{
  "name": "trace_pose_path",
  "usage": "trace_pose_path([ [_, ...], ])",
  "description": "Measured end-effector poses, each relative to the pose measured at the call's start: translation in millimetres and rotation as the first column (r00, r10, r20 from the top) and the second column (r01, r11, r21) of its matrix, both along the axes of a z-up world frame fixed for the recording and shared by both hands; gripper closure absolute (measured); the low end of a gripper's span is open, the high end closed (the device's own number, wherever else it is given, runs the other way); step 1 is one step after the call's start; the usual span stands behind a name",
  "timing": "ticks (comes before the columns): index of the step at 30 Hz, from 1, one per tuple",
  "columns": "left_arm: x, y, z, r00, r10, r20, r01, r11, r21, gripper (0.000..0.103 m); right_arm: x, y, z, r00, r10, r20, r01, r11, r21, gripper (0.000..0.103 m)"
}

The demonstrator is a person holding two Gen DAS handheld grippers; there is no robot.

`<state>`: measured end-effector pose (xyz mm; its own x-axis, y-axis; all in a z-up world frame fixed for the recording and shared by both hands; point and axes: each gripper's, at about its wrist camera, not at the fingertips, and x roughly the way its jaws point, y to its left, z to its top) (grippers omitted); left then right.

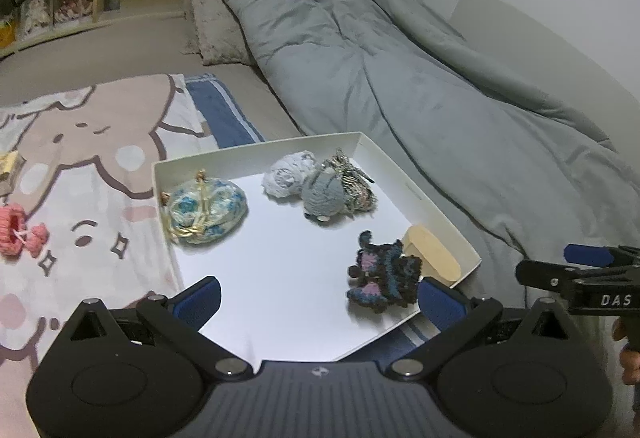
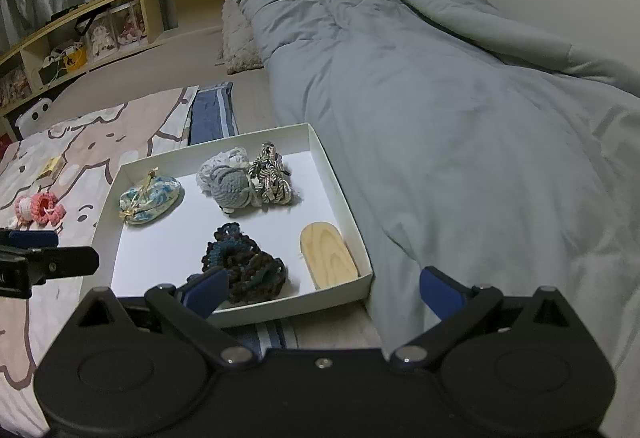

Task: Organize objects
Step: 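Withdraw both tools from the box toward the pink crochet doll and yellow box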

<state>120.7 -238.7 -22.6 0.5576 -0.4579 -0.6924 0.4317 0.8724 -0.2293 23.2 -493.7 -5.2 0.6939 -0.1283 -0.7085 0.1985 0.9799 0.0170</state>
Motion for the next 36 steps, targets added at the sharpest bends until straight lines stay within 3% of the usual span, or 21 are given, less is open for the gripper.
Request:
trace_pose_path([
  [18,4,37,4,0.997,0.075,0.029,-0.076,0.996,0.049,0.000,3,19,8,1.000,0.002,0.011,-0.001,1.000,-0.001,0.000],
  [36,23,145,15,0.962,0.258,0.095,-0.265,0.961,0.076,0.000,62,108,7,0.990,0.118,0.082,-0.120,0.993,0.019,0.000],
])
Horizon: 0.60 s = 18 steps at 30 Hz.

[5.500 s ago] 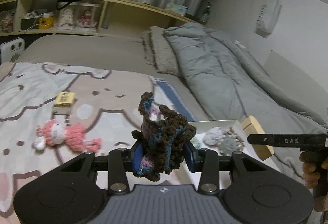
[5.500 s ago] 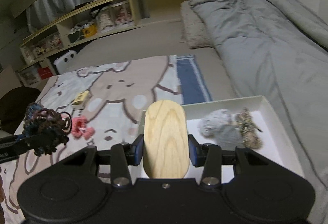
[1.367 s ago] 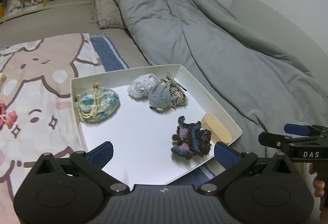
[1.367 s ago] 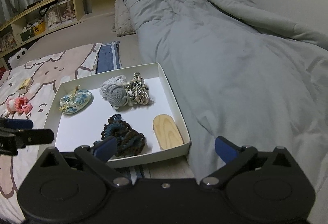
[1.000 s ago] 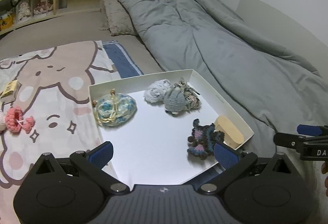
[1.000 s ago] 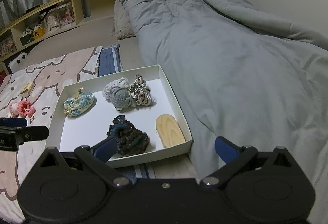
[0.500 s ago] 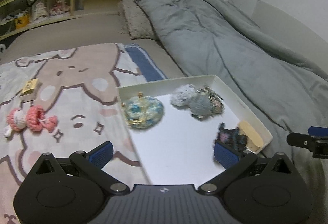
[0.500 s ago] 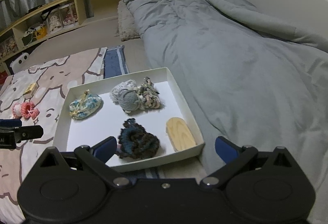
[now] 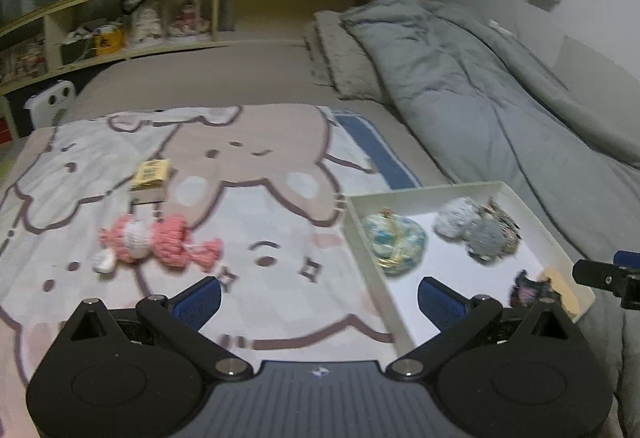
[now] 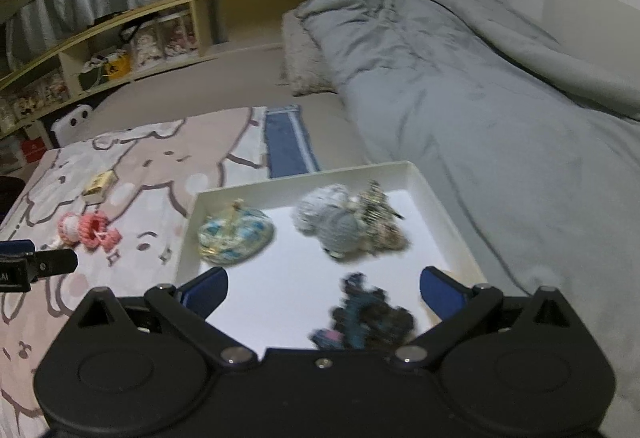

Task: Organize objects
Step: 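Withdraw both tools from the box toward the pink crochet doll and yellow box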

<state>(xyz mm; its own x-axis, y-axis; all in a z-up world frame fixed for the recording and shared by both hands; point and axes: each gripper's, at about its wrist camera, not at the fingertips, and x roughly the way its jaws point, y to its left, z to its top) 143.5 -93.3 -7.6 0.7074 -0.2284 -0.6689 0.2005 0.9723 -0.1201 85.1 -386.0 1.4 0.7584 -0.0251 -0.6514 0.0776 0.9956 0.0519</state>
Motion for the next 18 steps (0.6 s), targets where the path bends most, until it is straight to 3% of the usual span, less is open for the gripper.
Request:
trace_pose_path([
  [9,9,58,2,0.995,0.092,0.041,-0.093,0.995,0.027,0.000,33,55,-6,0.996,0.082,0.021,-0.082,0.997,0.002,0.000],
  [18,18,99,-6,0.986,0.152,0.071,-0.153,0.988,0.009,0.000,59,106,-12,0.988,0.150,0.039,-0.151,0.988,0.033,0.000],
])
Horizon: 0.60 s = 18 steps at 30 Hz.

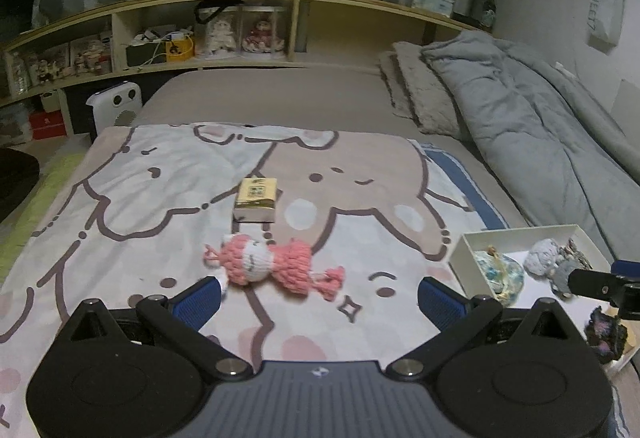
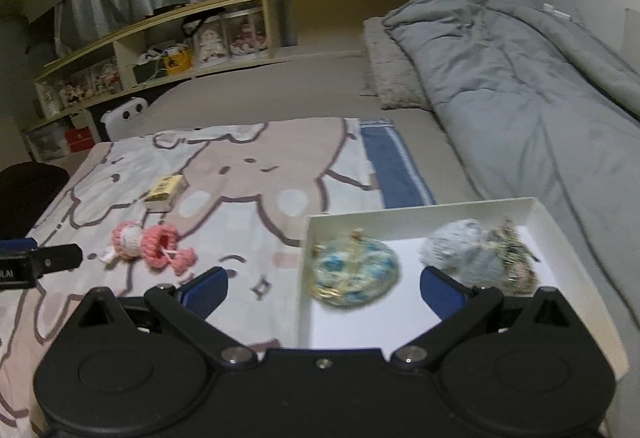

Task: Organize objects
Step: 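Withdraw both tools from the box toward the pink crochet doll and yellow box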

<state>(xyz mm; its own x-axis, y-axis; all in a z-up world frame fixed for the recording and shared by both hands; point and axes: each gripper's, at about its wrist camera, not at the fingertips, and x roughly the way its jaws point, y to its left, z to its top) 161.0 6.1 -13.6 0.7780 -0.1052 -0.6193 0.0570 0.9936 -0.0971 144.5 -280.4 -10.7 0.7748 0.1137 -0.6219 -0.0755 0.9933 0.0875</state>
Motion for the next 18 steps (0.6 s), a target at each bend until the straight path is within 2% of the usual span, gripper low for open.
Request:
trace_pose_path([
  [6,6,20,-9,1.000,0.021,0.018,-0.021,1.000,-0.002,0.000,14,26,-3,0.999,0.038,0.024,-0.039,0.999,0.035,0.000],
  [13,18,28,-28,0.999,0.019,0.037,-0.020,1.000,0.015,0.000,30,48,-11,0.997,0.055,0.052,-0.057,0.998,0.021,0.000],
  [18,32,29,-45,0.999,0.011,0.041,-0.011,1.000,-0.014,0.000,42,54,-20,0.997,0.047,0.063,-0.049,0.998,0.045,0.000],
])
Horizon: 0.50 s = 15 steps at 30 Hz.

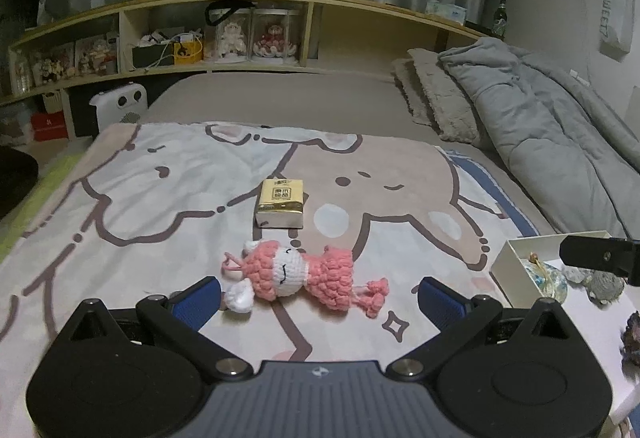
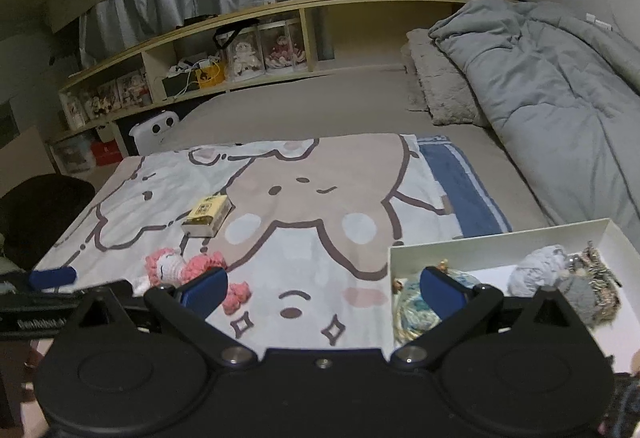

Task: Organize objects
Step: 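Withdraw both tools from the box toward the pink crochet doll and yellow box, then lower the left tool onto the pink crochet doll while the right tool approaches the yellow box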

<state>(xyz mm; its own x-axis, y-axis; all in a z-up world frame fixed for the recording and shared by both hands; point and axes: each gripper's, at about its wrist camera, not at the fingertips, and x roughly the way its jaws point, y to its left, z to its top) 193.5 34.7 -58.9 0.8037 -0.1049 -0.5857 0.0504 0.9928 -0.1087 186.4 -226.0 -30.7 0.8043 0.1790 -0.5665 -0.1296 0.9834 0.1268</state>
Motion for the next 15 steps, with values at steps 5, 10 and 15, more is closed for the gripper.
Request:
trace_pose_path([
  [5,16,3,-22,0.999,0.039,0.001,-0.039,0.999,-0.026,0.000,14,10,-9,1.000,0.009,0.018,-0.009,1.000,-0.019,0.000],
  [10,29,7,-38,0.999,0.037,0.009,-0.037,0.999,-0.006,0.000,36,18,-20,0.999,0.036,-0.012,-0.036,0.999,-0.010,0.000],
  [15,44,6,-47,0.999,0.021,0.028,-0.021,1.000,-0.011,0.000,67,32,-29,0.995,0.071,-0.071,-0.073,0.997,-0.025,0.000],
])
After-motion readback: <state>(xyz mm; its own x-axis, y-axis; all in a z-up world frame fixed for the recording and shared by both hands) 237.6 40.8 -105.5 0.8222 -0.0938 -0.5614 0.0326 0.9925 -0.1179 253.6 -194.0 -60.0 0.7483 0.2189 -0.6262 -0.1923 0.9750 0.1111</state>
